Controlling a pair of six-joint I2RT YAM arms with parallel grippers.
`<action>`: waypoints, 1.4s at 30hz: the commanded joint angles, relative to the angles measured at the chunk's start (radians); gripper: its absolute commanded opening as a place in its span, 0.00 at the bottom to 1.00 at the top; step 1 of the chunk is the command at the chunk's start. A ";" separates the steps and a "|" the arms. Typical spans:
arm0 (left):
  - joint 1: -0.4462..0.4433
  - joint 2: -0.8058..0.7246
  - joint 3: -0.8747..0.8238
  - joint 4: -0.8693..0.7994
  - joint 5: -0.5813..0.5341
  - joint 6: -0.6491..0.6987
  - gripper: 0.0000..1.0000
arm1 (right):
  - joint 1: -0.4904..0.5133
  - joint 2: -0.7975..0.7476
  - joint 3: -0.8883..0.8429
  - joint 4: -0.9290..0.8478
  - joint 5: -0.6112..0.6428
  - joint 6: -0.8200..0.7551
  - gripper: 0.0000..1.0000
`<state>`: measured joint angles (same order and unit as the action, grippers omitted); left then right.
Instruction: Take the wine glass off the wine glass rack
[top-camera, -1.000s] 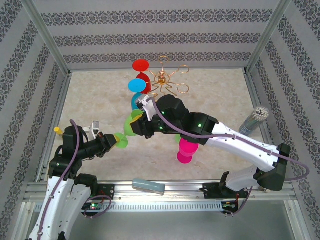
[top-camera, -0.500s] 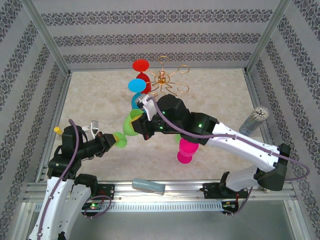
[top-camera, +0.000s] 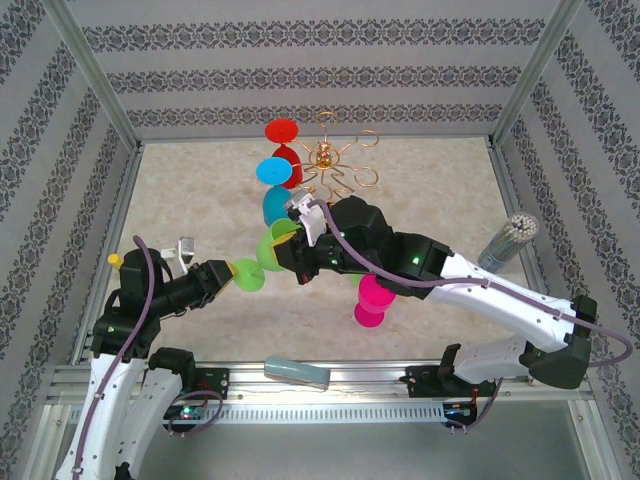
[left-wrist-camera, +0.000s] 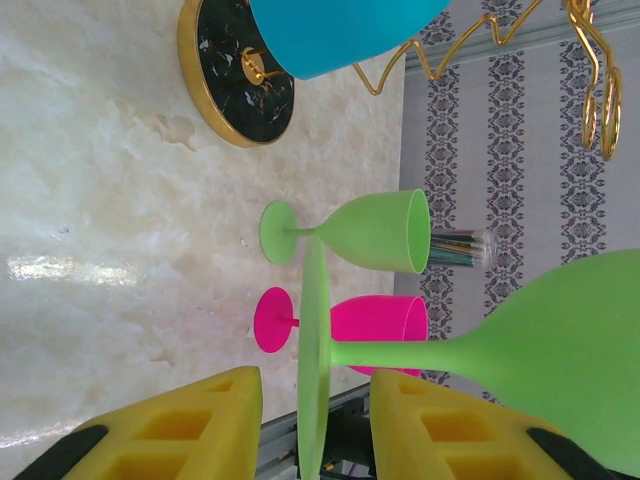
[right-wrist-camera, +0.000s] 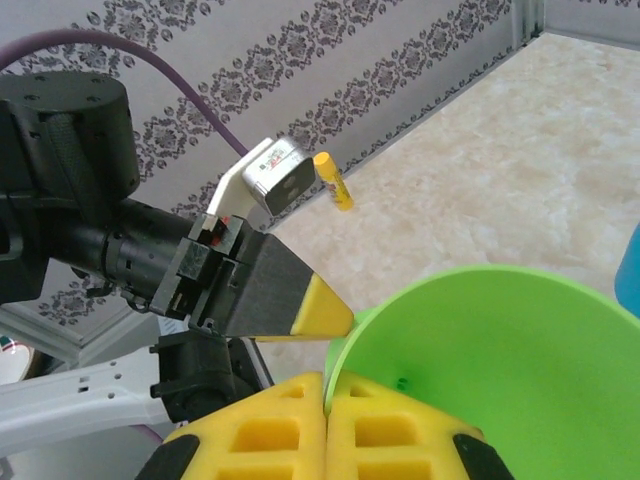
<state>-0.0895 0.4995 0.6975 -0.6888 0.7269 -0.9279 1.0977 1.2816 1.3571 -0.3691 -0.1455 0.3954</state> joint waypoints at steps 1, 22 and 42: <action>0.010 -0.007 0.040 -0.020 -0.025 0.013 0.38 | 0.016 -0.033 -0.027 0.032 0.040 0.014 0.00; 0.010 0.058 0.136 -0.098 -0.141 0.152 0.42 | 0.133 -0.071 -0.109 -0.099 0.280 0.015 0.00; 0.010 0.086 0.246 -0.267 -0.286 0.341 0.42 | 0.129 0.017 -0.092 -0.256 0.416 0.058 0.00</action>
<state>-0.0895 0.5835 0.9119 -0.8997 0.4801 -0.6468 1.2339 1.2827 1.2350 -0.5797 0.2226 0.4362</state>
